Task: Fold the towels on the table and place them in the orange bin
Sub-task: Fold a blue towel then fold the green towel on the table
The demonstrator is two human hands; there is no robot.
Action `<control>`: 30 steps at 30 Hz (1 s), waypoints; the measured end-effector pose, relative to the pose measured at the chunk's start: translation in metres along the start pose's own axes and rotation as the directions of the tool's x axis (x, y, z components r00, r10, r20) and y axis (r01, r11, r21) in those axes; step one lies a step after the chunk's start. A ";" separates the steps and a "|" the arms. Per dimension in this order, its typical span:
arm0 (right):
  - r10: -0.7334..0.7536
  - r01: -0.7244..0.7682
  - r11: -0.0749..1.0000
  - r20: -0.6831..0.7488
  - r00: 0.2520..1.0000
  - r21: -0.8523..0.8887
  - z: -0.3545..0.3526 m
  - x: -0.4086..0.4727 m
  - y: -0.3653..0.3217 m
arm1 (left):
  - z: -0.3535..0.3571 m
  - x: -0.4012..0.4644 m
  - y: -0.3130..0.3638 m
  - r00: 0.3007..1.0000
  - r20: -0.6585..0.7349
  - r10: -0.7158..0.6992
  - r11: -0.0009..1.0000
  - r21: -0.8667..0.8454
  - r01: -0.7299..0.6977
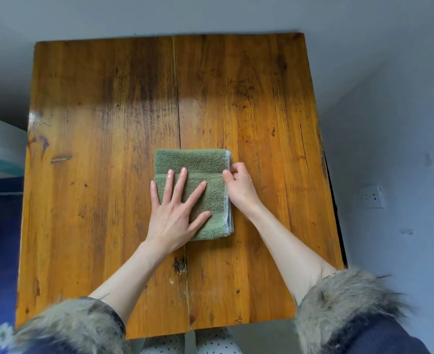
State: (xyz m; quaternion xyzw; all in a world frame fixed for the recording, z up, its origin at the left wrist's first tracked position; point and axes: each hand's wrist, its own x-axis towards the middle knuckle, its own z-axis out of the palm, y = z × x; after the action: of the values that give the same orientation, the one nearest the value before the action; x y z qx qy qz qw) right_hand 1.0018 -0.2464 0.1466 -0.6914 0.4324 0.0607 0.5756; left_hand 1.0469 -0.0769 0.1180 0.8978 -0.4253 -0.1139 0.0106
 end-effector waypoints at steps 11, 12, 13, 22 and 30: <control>-0.345 0.230 0.683 -0.028 0.938 -0.693 0.016 -0.076 0.065 | 0.006 0.004 0.004 0.999 0.029 -0.030 1.000 -0.003 0.030; -0.348 0.236 0.611 0.011 0.937 -0.755 0.014 -0.078 0.070 | 0.004 0.004 0.004 0.999 0.039 -0.023 1.000 -0.015 0.024; -0.353 0.230 0.567 0.019 0.935 -0.791 0.012 -0.079 0.075 | 0.002 0.003 0.004 0.999 0.042 -0.013 0.999 -0.039 0.014; -0.044 -0.009 0.959 -0.179 0.983 -0.282 0.002 -0.043 0.035 | -0.017 -0.014 -0.036 0.874 -0.127 -0.469 0.808 -0.461 0.367; 0.217 -0.222 0.973 -0.075 0.973 -0.068 0.004 -0.016 0.015 | -0.030 -0.005 -0.052 0.849 0.216 -0.482 0.508 -0.721 0.472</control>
State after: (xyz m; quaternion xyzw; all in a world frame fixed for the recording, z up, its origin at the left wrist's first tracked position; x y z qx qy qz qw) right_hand 0.9835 -0.2339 0.1440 -0.6624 0.5227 0.1171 0.5237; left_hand 1.0897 -0.0428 0.1419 0.8927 -0.0756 -0.2717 0.3514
